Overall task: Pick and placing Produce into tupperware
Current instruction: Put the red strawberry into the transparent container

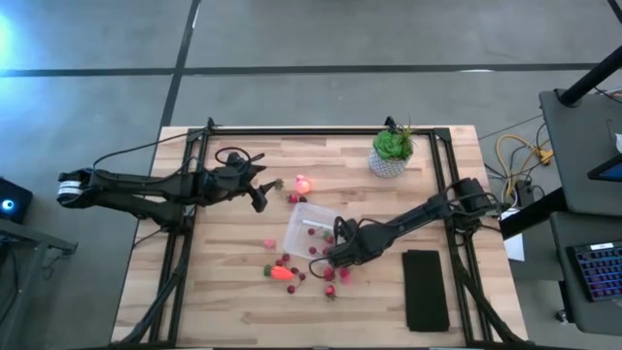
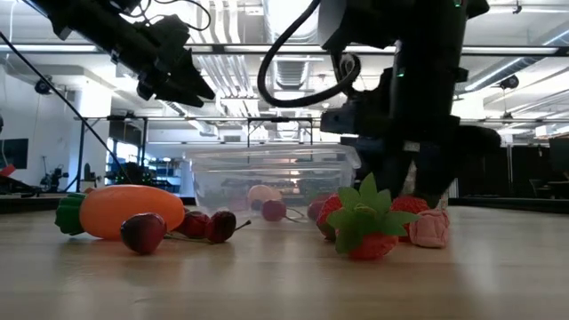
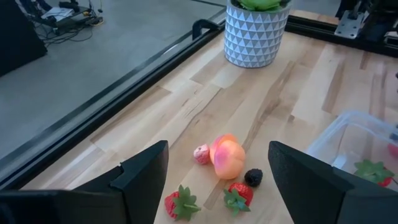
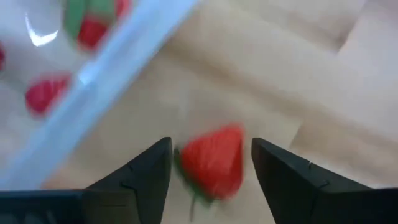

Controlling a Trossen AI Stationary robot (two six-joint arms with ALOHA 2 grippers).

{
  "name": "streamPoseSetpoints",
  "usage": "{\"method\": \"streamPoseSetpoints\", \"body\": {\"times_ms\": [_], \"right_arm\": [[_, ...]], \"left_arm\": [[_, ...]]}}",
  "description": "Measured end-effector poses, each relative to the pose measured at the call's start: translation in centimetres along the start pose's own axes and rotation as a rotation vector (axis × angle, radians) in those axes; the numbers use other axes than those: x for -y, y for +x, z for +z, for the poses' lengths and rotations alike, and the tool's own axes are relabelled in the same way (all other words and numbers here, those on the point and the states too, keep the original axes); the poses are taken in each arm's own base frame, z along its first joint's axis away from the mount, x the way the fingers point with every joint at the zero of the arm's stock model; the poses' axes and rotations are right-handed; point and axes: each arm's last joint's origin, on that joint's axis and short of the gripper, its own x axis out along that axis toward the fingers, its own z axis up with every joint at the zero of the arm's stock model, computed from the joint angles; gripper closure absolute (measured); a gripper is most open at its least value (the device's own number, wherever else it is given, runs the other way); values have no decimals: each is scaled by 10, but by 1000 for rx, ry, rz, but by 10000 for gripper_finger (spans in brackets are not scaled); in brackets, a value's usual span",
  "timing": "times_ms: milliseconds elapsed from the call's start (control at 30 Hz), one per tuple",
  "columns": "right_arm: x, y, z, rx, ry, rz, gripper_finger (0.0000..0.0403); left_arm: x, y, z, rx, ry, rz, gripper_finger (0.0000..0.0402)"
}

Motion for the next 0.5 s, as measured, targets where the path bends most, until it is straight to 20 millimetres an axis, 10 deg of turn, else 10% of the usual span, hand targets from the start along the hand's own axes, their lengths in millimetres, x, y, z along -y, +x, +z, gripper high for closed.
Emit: {"method": "streamPoseSetpoints", "body": {"times_ms": [500], "right_arm": [[0, -2, -1, -11, -7, 8, 241]], "left_arm": [[0, 0, -1, -8, -49, -21, 139]]}}
